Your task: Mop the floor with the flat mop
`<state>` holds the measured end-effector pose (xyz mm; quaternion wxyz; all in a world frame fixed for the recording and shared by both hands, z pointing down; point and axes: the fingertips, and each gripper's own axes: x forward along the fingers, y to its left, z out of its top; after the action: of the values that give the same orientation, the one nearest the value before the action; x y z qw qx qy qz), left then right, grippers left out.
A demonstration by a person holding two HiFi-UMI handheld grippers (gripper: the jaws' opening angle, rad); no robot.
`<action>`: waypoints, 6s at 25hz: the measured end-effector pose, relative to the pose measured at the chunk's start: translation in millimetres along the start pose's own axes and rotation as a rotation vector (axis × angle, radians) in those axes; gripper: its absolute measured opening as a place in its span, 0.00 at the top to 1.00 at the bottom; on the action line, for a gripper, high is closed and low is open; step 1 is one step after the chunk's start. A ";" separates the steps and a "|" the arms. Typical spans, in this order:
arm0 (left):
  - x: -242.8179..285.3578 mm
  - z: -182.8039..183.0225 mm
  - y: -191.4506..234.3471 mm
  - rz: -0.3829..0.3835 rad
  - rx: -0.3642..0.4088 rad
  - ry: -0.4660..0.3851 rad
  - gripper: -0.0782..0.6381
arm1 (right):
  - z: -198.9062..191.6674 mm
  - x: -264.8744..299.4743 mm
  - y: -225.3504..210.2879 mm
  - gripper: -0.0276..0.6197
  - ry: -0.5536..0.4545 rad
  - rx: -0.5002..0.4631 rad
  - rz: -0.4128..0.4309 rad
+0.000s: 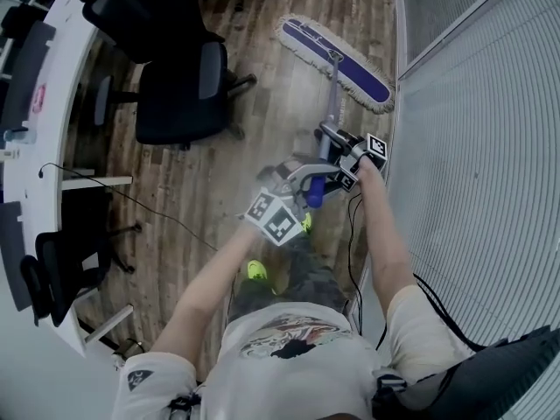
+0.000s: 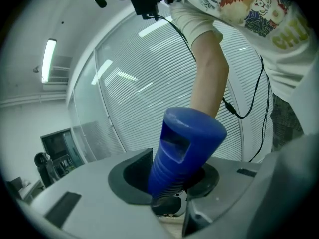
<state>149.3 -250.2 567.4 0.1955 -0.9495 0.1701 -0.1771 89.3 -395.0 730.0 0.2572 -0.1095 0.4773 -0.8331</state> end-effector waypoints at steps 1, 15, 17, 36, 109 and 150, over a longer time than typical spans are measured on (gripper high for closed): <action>-1.2 2.8 1.7 -0.002 -0.002 0.000 0.74 | -1.4 0.5 1.5 0.74 0.001 0.006 0.000; -100.4 82.7 -104.3 -0.005 -0.066 -0.036 0.74 | -155.0 -61.0 -46.0 0.74 0.027 0.041 -0.039; -122.5 96.6 -125.0 -0.005 -0.074 -0.044 0.74 | -185.0 -71.2 -56.8 0.74 0.029 0.038 -0.043; -325.9 206.0 -356.9 -0.101 -0.068 -0.116 0.74 | -471.5 -180.7 -177.2 0.73 -0.003 0.076 0.024; 57.0 -41.7 312.6 0.005 -0.060 -0.160 0.76 | 155.0 195.2 162.8 0.72 0.043 -0.001 -0.013; -13.7 60.7 -1.4 -0.040 0.027 0.043 0.77 | -62.4 -17.2 32.0 0.75 0.017 0.129 0.035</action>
<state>162.0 -224.7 512.0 0.2012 -0.9459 0.1527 -0.2037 87.5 -353.0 671.4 0.2744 -0.0773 0.4267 -0.8583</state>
